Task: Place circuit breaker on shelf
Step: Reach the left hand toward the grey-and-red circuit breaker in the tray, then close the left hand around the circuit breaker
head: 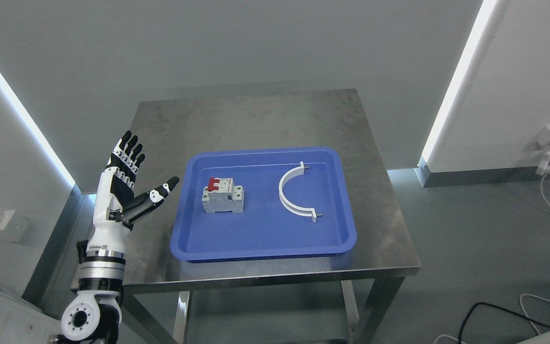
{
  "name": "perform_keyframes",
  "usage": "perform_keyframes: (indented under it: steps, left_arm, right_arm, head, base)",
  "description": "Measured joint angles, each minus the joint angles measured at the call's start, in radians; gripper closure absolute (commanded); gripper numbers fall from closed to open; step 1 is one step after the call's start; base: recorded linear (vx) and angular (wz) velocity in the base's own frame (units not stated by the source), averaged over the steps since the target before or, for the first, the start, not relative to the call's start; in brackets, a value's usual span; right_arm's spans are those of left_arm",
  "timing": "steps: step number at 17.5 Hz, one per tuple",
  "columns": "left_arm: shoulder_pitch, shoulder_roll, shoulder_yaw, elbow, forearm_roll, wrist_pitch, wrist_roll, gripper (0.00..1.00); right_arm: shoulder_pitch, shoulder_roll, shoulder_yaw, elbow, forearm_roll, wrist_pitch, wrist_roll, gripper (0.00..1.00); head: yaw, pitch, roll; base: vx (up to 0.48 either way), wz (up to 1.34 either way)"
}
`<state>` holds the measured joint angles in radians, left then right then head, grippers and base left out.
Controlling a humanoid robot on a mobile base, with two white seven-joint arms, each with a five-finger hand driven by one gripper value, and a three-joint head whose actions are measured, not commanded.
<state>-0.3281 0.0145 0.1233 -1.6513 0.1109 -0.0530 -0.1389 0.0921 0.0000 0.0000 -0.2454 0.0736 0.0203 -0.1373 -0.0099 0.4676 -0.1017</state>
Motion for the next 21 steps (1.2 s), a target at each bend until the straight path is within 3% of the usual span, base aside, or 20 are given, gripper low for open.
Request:
perform_keyframes:
  steps: [6, 13, 17, 21]
  left_arm:
    - [0.012, 0.018, 0.009, -0.023, 0.0, -0.001, -0.016, 0.0]
    - [0.018, 0.187, 0.021, -0.035, -0.002, 0.003, -0.329, 0.03]
    - [0.011, 0.256, -0.013, -0.036, -0.075, 0.034, -0.389, 0.03]
    - [-0.019, 0.286, -0.072, -0.033, -0.186, 0.131, -0.401, 0.05]
  right_arm:
    - [0.0, 0.0, 0.0, 0.0, 0.0, 0.0, 0.0, 0.0]
    - [0.0, 0.0, 0.0, 0.0, 0.0, 0.0, 0.0, 0.0]
    - [0.0, 0.0, 0.0, 0.0, 0.0, 0.0, 0.0, 0.0]
    - [0.0, 0.0, 0.0, 0.0, 0.0, 0.0, 0.0, 0.0]
  head:
    - [0.0, 0.0, 0.0]
    - [0.0, 0.0, 0.0]
    - [0.0, 0.0, 0.0]
    - [0.0, 0.0, 0.0]
  base:
    - [0.068, -0.07]
    - [0.042, -0.06]
    - [0.008, -0.01]
    - [0.004, -0.01]
